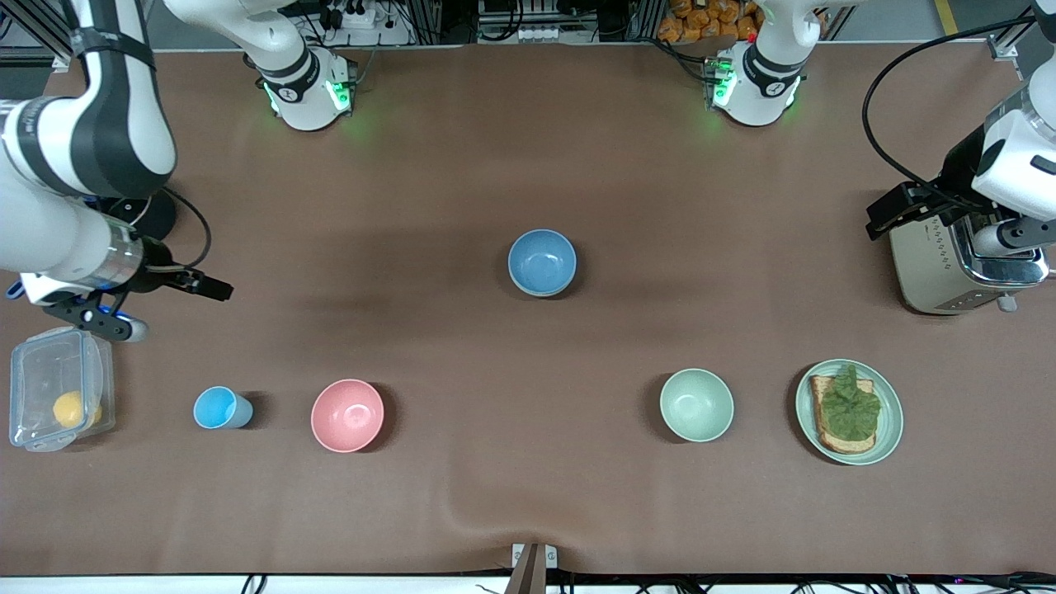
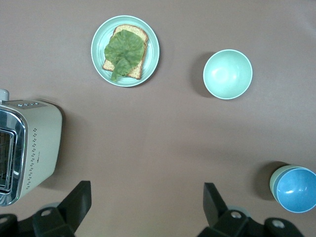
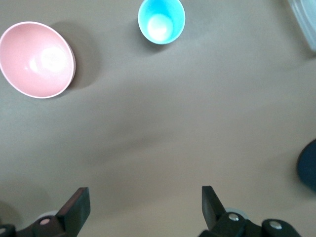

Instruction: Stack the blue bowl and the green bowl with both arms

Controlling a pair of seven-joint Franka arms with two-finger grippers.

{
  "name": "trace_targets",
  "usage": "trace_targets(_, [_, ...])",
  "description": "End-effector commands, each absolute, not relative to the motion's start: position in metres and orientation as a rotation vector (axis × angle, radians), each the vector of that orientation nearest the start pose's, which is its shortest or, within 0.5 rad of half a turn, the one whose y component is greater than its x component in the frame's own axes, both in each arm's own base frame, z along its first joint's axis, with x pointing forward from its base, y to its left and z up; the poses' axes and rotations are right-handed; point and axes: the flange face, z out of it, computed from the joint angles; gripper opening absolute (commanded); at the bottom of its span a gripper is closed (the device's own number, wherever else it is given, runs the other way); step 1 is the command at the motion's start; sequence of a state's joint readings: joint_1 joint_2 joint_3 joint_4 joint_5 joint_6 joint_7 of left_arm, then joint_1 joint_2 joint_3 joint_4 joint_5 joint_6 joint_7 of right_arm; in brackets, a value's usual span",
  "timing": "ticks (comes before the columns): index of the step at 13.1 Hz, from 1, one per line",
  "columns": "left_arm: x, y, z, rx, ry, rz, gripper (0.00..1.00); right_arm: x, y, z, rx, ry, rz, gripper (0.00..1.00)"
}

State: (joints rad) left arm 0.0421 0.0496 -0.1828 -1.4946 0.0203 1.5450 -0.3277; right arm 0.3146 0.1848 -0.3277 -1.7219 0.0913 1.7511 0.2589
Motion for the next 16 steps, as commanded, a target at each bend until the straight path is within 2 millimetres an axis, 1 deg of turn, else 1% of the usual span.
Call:
trace_targets(1, [0.549,-0.072,0.641,-3.124,-0.26,-0.003,1.0,0.601,-0.004,0.489,-3.108,0.275,0.179,1.0])
trace_targets(2, [0.549,-0.072,0.642,-3.123,-0.26,0.0,1.0,0.601,-0.012,0.494,-3.11,0.184,0.163,1.0])
trace_targets(3, [0.548,-0.074,0.642,-3.121,-0.255,-0.001,1.0,0.6,-0.025,0.496,-3.107,0.089,0.156,1.0])
trace_targets(4, [0.548,-0.076,0.642,-3.119,-0.251,0.0,1.0,0.598,-0.044,0.502,-3.103,0.021,0.128,1.0])
trace_targets(5, [0.547,-0.075,0.643,-3.121,-0.253,-0.001,1.0,0.599,-0.057,0.506,-3.101,-0.034,0.106,1.0])
trace_targets(6, [0.545,-0.075,0.646,-3.12,-0.251,-0.006,1.0,0.599,-0.064,0.51,-3.101,-0.076,0.095,1.0])
trace_targets(8, [0.543,-0.073,0.649,-3.12,-0.258,-0.004,1.0,0.599,-0.064,0.529,-3.104,-0.089,0.087,1.0])
trace_targets(9, [0.541,-0.072,0.651,-3.121,-0.258,-0.008,1.0,0.598,-0.075,0.535,-3.102,-0.065,0.083,1.0])
trace_targets(10, [0.54,-0.072,0.652,-3.121,-0.258,-0.008,1.0,0.599,-0.084,0.536,-3.086,-0.041,0.065,1.0])
trace_targets(11, [0.537,-0.072,0.657,-3.121,-0.258,-0.02,1.0,0.602,-0.078,0.538,-3.059,-0.053,0.023,1.0])
trace_targets(12, [0.534,-0.074,0.657,-3.12,-0.251,0.004,1.0,0.604,-0.071,0.54,-3.057,-0.058,-0.005,1.0])
trace_targets(13, [0.532,-0.074,0.657,-3.12,-0.248,0.016,1.0,0.606,-0.056,0.543,-3.065,-0.079,-0.014,1.0])
trace_targets(14, [0.531,-0.081,0.658,-3.12,-0.229,0.02,1.0,0.613,-0.04,0.563,-3.079,-0.08,-0.052,1.0])
trace_targets(15, [0.53,-0.082,0.659,-3.121,-0.226,0.018,1.0,0.615,-0.036,0.578,-3.079,-0.016,-0.06,1.0])
trace_targets(16, [0.527,-0.082,0.662,-3.12,-0.224,0.016,1.0,0.616,-0.03,0.581,-3.078,0.048,-0.05,1.0])
